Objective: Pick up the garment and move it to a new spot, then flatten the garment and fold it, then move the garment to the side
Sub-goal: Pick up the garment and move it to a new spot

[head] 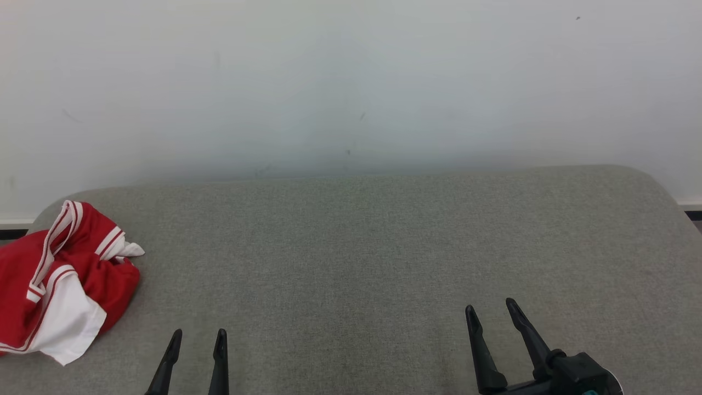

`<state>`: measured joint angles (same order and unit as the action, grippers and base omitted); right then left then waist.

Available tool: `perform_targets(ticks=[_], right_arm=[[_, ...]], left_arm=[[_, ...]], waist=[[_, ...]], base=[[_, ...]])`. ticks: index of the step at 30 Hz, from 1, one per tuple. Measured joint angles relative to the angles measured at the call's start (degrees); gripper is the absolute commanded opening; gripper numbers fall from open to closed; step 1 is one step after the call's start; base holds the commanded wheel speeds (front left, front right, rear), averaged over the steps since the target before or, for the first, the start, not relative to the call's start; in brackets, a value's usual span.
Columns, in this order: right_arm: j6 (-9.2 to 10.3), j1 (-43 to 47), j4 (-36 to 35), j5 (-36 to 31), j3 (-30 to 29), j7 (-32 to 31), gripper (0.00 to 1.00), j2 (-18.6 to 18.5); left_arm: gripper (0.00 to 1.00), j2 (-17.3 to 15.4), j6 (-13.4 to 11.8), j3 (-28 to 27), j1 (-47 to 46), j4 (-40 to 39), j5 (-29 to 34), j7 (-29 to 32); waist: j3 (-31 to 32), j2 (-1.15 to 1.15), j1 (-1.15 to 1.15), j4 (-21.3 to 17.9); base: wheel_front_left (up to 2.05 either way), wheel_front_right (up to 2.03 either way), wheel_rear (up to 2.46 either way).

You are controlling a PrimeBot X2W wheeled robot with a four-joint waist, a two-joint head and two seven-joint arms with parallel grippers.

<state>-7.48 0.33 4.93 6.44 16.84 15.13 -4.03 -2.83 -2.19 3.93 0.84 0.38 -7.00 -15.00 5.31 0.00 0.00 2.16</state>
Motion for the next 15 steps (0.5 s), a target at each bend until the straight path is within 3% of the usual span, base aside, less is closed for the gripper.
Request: perform_targets(ticks=[15], right_arm=[[0.00,-0.01,-0.11,0.09,0.77,0.00,1.00,0.30]], left_arm=[[1.00,0.00,0.03,-0.60,0.02,-0.64,0.05,-0.01]], waist=[[-0.48,0.00,0.00,5.77]], base=[[0.00,0.00,0.00]])
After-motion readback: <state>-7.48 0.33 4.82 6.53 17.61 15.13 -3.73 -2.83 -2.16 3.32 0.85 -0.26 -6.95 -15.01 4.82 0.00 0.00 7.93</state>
